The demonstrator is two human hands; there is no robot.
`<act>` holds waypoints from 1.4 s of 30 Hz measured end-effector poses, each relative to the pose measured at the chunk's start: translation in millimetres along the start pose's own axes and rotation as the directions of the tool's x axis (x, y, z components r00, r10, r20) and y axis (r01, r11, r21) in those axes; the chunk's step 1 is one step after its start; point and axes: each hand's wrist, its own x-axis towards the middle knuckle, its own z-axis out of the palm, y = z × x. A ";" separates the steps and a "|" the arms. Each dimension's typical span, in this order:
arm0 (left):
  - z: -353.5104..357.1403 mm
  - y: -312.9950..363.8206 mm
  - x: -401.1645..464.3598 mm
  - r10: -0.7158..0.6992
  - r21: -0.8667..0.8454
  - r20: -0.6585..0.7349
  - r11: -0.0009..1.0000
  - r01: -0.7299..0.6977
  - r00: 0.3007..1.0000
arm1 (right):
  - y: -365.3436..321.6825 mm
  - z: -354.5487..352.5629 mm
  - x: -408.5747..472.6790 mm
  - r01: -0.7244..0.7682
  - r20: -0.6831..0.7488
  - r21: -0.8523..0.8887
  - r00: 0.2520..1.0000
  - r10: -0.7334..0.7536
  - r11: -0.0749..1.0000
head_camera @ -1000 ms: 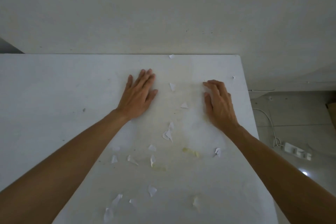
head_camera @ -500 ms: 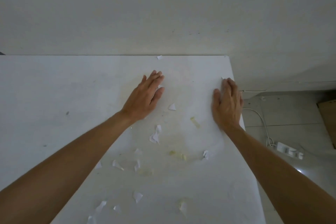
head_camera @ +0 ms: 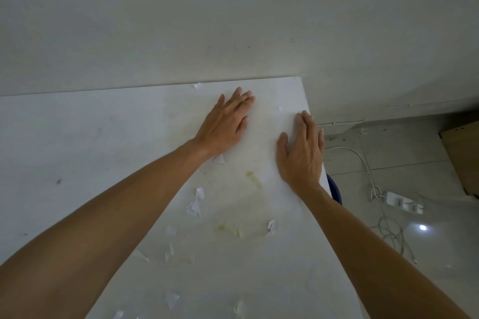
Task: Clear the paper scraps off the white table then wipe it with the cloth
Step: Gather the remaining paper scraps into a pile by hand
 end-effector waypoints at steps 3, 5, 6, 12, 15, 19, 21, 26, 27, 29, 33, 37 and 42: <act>6.8 7.0 17.5 0.010 0.052 0.060 0.999 -0.013 0.998 | -1.9 1.9 0.9 -0.081 0.021 -0.040 0.996 0.082 0.996; 10.3 12.7 27.7 0.045 0.111 0.114 0.992 -0.058 0.992 | -2.9 1.5 1.3 -0.112 0.022 -0.055 0.993 0.113 0.992; 11.7 15.4 32.4 0.069 0.145 0.153 0.985 -0.091 0.986 | -3.1 1.4 1.5 -0.111 0.024 -0.055 0.993 0.112 0.992; 4.1 14.0 35.5 0.148 0.286 0.255 0.932 -0.221 0.955 | -2.8 0.6 1.6 -0.098 0.029 -0.049 0.995 0.100 0.994; -10.3 -2.1 21.5 0.247 0.349 0.192 0.888 -0.301 0.950 | -4.7 -0.5 1.5 -0.085 0.045 -0.052 0.995 0.088 0.995; -27.7 -26.2 -21.0 0.470 0.356 0.129 0.800 -0.483 0.873 | -4.3 -1.7 2.8 -0.037 0.065 -0.076 0.997 0.042 0.996; -36.9 -32.5 -37.7 0.540 0.370 0.088 0.763 -0.531 0.837 | -4.4 -0.8 3.1 0.088 0.080 -0.066 0.993 -0.082 0.994; -46.9 -55.8 -30.1 0.110 0.337 -0.110 0.939 -0.067 0.988 | -2.8 1.2 2.1 0.300 0.088 0.015 0.950 -0.300 0.954; -45.7 -62.5 -27.7 0.021 0.300 -0.070 0.954 0.001 0.997 | -2.7 0.3 2.1 0.301 0.094 0.018 0.949 -0.301 0.954; -40.0 -69.3 -28.1 -0.089 0.258 0.050 0.963 0.073 0.995 | -2.7 -1.4 2.3 0.301 0.103 0.027 0.948 -0.302 0.953; -37.6 -57.0 -54.3 -0.029 0.228 0.120 0.974 0.001 0.992 | -4.4 -2.3 2.1 0.288 0.100 0.049 0.951 -0.291 0.956; -46.0 -46.8 -103.2 0.262 0.284 0.118 0.915 -0.286 0.958 | -3.6 -3.2 1.6 0.292 0.094 0.052 0.951 -0.296 0.955; -43.6 -46.8 -111.5 -0.005 0.262 0.011 0.965 0.002 1.000 | -4.8 -4.3 1.3 0.292 0.072 0.073 0.952 -0.297 0.954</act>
